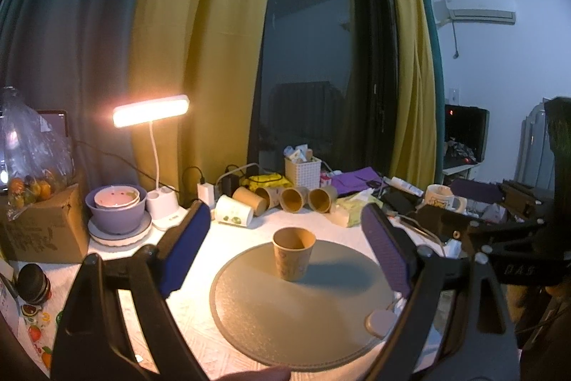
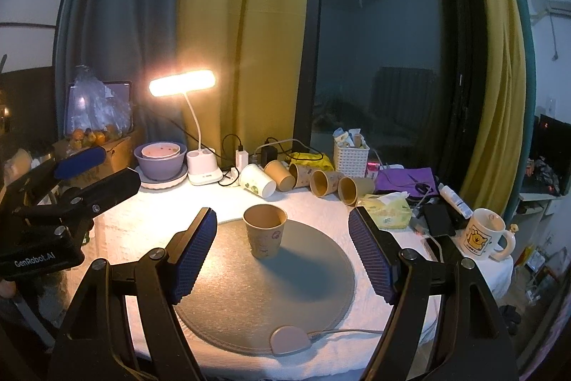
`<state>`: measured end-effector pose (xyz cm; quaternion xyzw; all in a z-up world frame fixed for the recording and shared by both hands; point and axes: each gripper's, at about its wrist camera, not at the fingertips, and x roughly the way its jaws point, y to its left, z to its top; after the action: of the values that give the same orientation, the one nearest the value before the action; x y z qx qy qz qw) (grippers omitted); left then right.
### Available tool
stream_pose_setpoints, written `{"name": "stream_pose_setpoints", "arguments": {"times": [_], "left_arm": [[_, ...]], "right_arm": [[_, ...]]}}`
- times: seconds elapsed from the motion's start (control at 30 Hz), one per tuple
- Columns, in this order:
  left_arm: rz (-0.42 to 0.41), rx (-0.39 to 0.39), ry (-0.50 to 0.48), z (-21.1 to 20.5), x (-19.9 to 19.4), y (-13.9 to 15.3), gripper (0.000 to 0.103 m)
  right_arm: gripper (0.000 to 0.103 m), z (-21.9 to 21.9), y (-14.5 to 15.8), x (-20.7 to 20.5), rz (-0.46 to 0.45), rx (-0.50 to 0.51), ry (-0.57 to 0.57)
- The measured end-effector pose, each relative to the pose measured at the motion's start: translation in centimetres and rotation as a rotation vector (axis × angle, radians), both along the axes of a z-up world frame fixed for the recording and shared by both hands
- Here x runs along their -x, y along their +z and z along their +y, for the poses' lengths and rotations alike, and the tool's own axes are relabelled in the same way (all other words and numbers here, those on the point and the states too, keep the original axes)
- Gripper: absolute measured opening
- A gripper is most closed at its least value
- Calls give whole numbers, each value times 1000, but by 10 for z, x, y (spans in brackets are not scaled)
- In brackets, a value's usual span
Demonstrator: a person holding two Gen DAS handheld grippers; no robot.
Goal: Flip cup upright
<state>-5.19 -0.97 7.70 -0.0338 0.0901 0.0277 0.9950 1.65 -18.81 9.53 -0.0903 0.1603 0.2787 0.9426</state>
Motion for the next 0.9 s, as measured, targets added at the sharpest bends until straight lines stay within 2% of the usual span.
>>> {"name": "stream_pose_setpoints", "arguments": {"times": [0.9], "left_arm": [[-10, 2, 5, 1, 1, -2, 88]], "right_arm": [[79, 2, 0, 1, 5, -1, -2]]}}
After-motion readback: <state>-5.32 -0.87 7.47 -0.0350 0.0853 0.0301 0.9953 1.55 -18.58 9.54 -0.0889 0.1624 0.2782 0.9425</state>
